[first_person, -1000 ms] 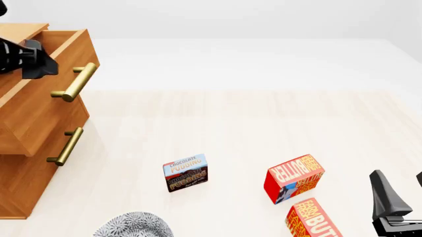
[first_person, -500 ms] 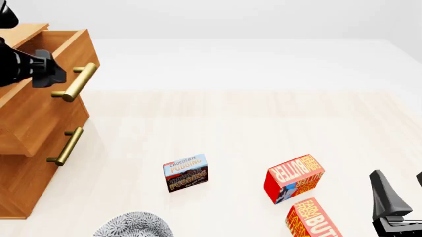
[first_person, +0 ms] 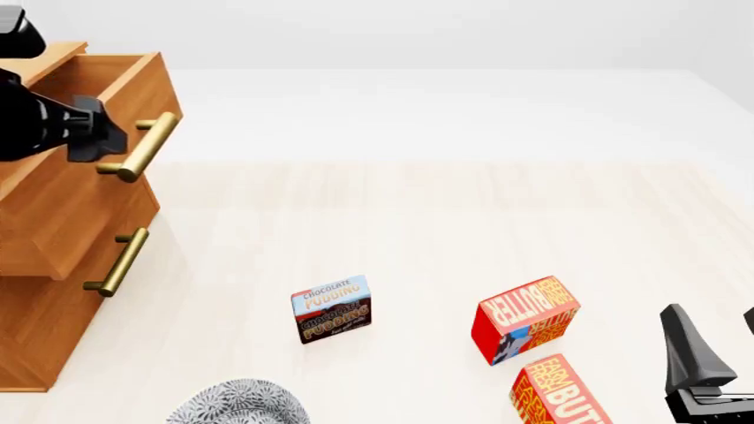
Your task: Put the chocolate pudding in the top drawer of the cabinet and close it.
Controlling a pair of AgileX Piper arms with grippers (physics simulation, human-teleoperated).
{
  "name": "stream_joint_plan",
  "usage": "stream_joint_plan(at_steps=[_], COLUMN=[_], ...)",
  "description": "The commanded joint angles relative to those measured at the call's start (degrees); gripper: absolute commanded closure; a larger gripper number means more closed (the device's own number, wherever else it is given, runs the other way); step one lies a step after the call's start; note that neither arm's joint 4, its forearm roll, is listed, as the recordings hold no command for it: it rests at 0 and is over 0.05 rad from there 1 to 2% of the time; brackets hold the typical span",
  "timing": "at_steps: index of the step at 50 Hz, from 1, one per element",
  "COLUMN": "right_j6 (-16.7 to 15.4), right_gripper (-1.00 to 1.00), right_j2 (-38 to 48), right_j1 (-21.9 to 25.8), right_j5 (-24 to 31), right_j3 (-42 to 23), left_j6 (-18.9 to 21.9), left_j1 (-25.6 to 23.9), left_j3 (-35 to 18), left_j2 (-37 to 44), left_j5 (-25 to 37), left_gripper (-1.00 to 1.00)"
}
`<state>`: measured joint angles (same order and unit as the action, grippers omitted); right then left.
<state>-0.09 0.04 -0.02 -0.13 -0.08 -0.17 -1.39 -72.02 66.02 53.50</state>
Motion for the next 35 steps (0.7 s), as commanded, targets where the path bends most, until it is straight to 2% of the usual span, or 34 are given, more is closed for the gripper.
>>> stream_joint_plan(at_steps=[1, 26, 35], right_j6=[0.0, 0.0, 0.0], right_gripper=[-1.00, -1.00, -1.00], right_j2=[0.1, 0.1, 0.1], right_j1=[0.0, 0.0, 0.0], right_j5=[-0.1, -0.1, -0.1], right_j3=[0.0, 0.0, 0.0], left_j6=[-0.4, -1.5, -3.0], left_j1=[0.0, -3.6, -6.1], left_j3=[2.1, 2.0, 2.3], left_j2=[1.5, 2.2, 2.4], left_j5=[-1.9, -2.5, -3.0], left_gripper=[-1.00, -1.00, -1.00])
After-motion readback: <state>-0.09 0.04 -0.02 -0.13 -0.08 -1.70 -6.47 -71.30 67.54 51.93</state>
